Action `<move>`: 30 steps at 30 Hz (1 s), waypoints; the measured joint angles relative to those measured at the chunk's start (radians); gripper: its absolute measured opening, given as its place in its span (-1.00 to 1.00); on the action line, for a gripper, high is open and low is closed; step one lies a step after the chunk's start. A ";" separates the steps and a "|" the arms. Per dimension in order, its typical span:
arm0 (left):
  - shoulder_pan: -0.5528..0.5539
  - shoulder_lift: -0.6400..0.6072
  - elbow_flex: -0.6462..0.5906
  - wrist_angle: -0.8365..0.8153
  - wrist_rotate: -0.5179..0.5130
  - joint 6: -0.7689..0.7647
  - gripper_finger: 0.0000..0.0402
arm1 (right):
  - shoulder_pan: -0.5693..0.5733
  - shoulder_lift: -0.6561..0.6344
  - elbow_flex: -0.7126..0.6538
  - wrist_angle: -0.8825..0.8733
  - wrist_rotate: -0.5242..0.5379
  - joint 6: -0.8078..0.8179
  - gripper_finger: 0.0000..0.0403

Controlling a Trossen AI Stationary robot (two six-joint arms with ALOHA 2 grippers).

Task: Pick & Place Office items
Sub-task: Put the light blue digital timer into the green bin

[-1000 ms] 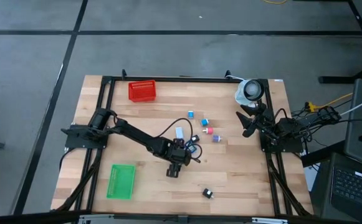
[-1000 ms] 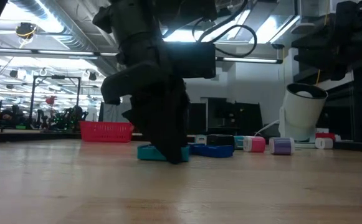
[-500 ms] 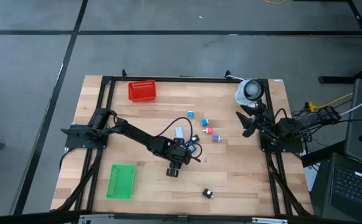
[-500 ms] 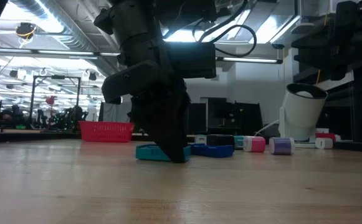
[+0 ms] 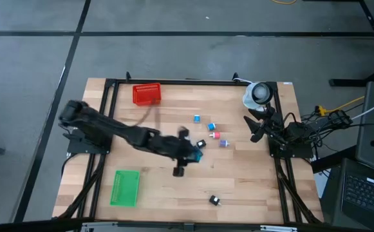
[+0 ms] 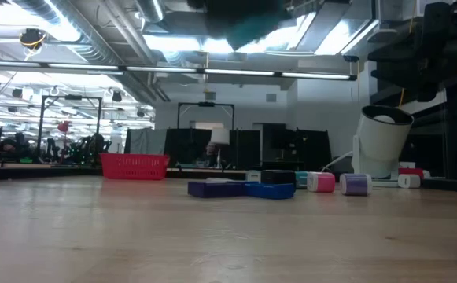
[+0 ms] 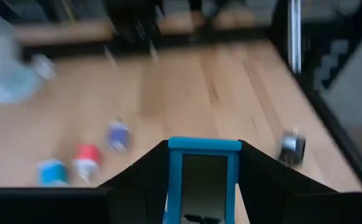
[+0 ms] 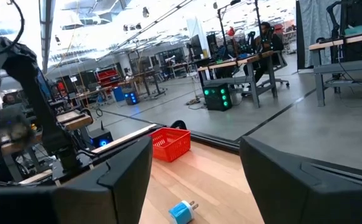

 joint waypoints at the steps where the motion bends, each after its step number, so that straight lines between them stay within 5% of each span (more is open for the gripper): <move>1: -0.007 -0.045 -0.039 0.038 -0.034 0.005 -0.25 | 0.000 0.000 0.000 -0.004 0.000 0.000 0.23; 10: -0.158 -0.437 -0.521 0.388 -0.344 -0.095 -0.25 | 0.000 0.000 0.000 -0.009 0.000 0.004 0.23; 15: -0.299 -0.588 -0.723 0.428 -0.376 -0.276 -0.25 | 0.000 0.000 0.000 -0.011 0.001 0.005 0.23; 20: -0.455 -0.653 -0.786 0.408 -0.360 -0.412 -0.25 | 0.000 0.000 0.000 -0.045 0.004 0.021 0.23; 30: -0.636 -0.635 -0.789 0.031 -0.282 -0.853 -0.25 | 0.000 0.000 0.000 -0.066 0.030 0.027 0.23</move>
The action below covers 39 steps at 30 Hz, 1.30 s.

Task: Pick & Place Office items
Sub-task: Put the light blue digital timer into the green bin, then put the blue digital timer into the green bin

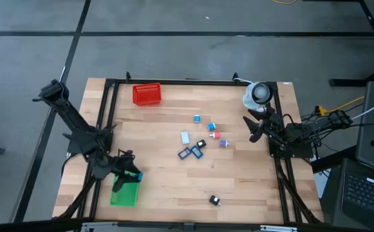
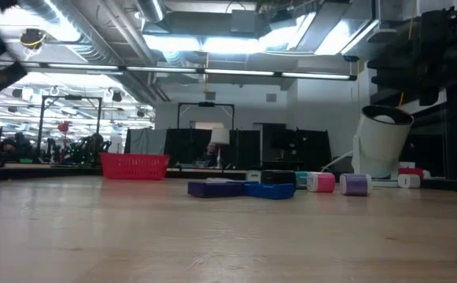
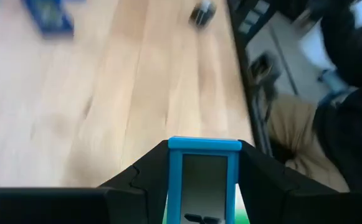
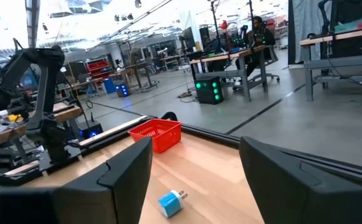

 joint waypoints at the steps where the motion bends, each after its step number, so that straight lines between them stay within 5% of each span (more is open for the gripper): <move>1: -0.013 0.001 0.001 -0.039 0.010 -0.047 -0.25 | 0.000 0.000 0.000 0.000 0.000 0.003 0.23; 8: -0.069 0.001 0.052 -0.315 0.085 -0.253 -0.25 | 0.000 0.000 0.000 0.001 0.000 0.006 0.23; 15: -0.069 0.002 0.066 -0.374 0.110 -0.327 -0.24 | 0.000 0.000 0.000 0.001 0.000 0.006 0.23; 21: -0.069 0.002 0.066 -0.374 0.103 -0.363 0.21 | 0.000 0.000 0.000 0.001 0.000 0.002 0.23; 25: -0.069 0.002 0.066 -0.374 0.100 -0.363 0.33 | 0.000 0.000 0.000 0.001 0.000 0.000 0.23; 32: -0.012 0.002 0.066 -0.345 -0.071 -0.259 0.31 | 0.000 0.000 0.000 0.001 0.000 0.000 0.23; 39: 0.217 0.002 0.066 -0.120 -0.258 0.041 0.31 | 0.000 0.000 0.000 0.002 0.000 -0.001 0.23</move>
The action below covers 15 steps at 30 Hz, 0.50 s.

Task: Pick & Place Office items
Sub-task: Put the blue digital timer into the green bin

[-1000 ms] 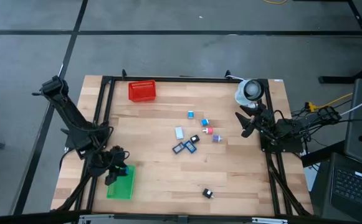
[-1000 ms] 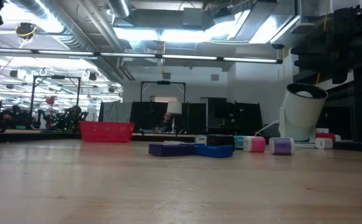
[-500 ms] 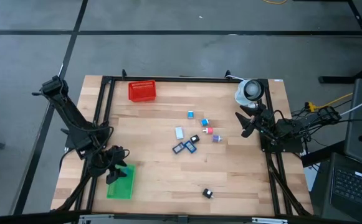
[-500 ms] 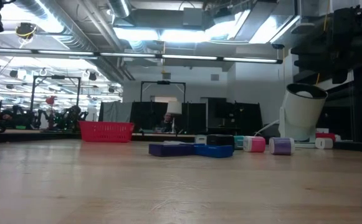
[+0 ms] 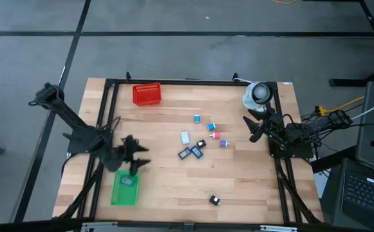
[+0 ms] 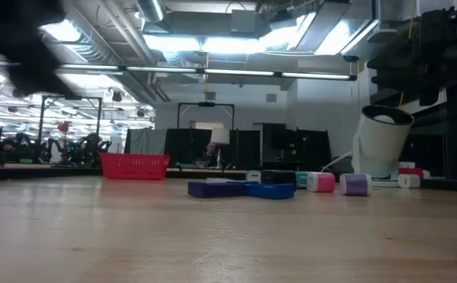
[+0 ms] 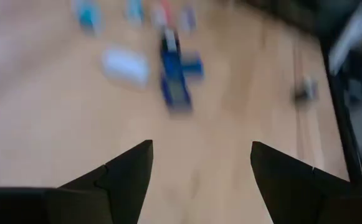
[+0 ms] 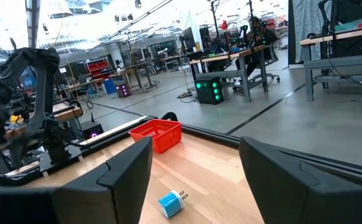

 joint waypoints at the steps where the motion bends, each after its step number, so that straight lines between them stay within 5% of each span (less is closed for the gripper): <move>1: 0.035 0.000 0.000 0.074 -0.018 0.057 0.32 | 0.000 0.000 0.000 0.000 0.000 0.000 0.23; 3: 0.109 0.000 0.000 0.238 0.005 0.187 0.32 | 0.000 0.000 0.000 0.000 0.000 0.000 0.23; 6: 0.229 0.018 0.001 0.428 0.173 0.318 0.32 | 0.000 0.000 0.000 0.000 0.000 0.000 0.23; 15: 0.495 0.351 0.036 0.380 0.362 0.303 0.32 | 0.000 0.000 0.000 0.000 0.000 0.000 0.23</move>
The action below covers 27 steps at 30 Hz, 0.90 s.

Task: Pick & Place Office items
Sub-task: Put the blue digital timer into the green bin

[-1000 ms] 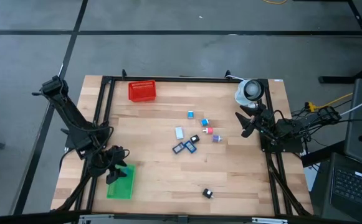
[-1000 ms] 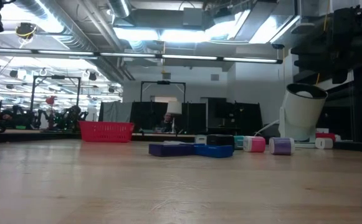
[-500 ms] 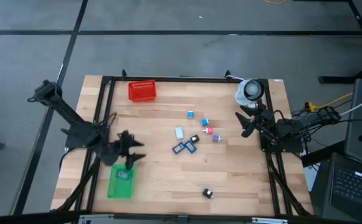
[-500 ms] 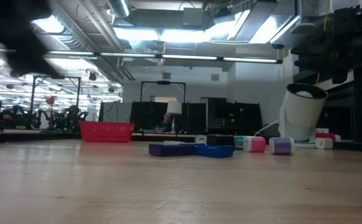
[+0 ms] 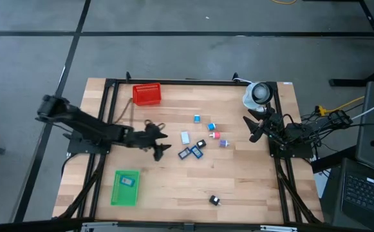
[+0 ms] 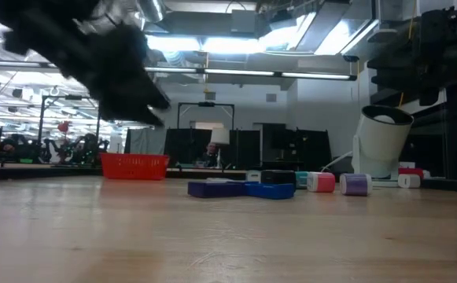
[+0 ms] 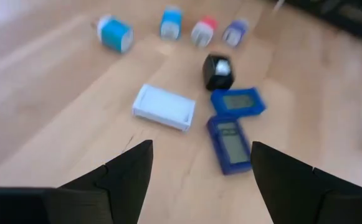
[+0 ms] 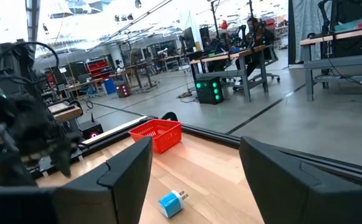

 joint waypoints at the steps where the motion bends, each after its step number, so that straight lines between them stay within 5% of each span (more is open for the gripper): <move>1: 0.014 0.046 0.025 0.000 0.021 0.009 0.32 | 0.000 0.000 0.000 0.000 0.000 0.000 0.23; 11: 0.071 0.404 0.479 -0.475 0.069 0.148 0.32 | 0.000 0.000 0.000 0.000 0.000 -0.001 0.23; 16: 0.071 0.513 0.643 -0.537 0.150 0.143 0.32 | 0.000 0.000 0.000 0.000 0.000 -0.004 0.23; 27: 0.067 0.616 0.766 -0.724 0.155 -0.020 0.32 | 0.000 0.000 0.000 0.000 -0.004 -0.004 0.23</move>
